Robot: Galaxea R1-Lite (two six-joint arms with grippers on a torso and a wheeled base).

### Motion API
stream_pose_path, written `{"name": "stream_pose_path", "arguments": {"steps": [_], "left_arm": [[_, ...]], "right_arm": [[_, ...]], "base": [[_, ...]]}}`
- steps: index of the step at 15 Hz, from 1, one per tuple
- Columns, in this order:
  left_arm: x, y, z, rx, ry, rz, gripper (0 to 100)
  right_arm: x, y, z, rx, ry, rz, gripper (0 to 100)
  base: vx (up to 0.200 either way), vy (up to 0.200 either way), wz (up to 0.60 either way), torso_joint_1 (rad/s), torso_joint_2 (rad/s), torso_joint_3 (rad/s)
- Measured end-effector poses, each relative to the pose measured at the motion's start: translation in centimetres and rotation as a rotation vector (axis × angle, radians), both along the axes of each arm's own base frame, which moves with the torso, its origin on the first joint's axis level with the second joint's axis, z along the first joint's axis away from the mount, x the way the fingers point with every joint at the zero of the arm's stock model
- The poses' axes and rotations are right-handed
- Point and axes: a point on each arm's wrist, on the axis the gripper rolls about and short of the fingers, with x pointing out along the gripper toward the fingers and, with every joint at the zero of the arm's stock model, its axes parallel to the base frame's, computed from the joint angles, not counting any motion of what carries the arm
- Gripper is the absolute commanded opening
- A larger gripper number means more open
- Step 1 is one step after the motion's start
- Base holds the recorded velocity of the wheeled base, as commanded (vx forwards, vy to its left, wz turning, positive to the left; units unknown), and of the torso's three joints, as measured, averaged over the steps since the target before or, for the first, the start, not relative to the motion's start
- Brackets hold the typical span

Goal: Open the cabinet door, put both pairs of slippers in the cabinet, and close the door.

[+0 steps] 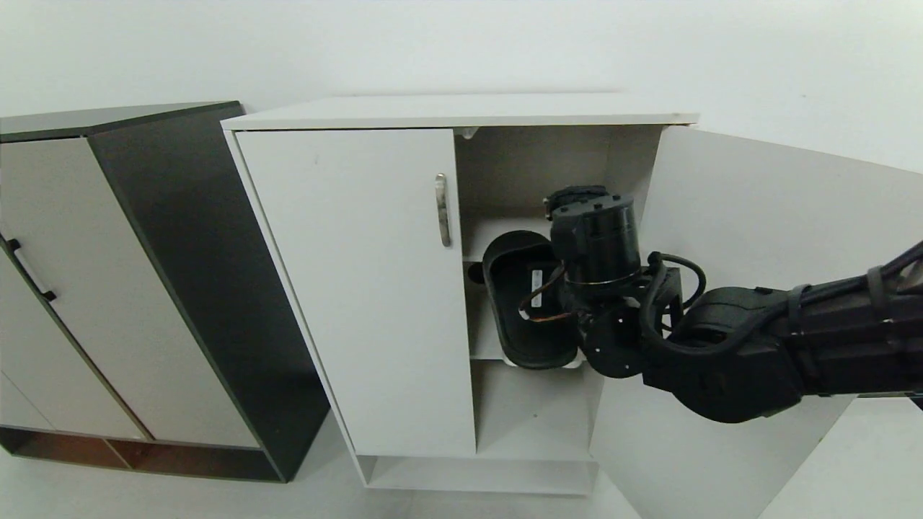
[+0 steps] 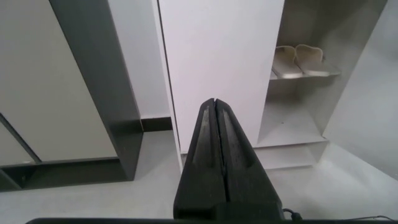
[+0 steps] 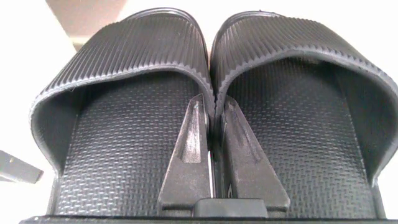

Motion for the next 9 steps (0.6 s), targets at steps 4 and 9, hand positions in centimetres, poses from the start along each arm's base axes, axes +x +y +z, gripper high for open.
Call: {"name": "stream_pose_path", "arguments": {"steps": [4,9], "left_arm": [[0.0,0.0,0.0,0.000,0.000,0.000,0],[0.0,0.0,0.0,0.000,0.000,0.000,0]], "right_arm": [[1.2,0.3,-0.5,-0.017,0.020,-0.018,0],[1.9,0.7,-0.3,-0.005,0.009,-0.024,0]], "base": [[0.150,0.000,0.00,0.002,0.01,0.003],[0.200,0.000,0.00,0.002,0.00,0.001]]}}
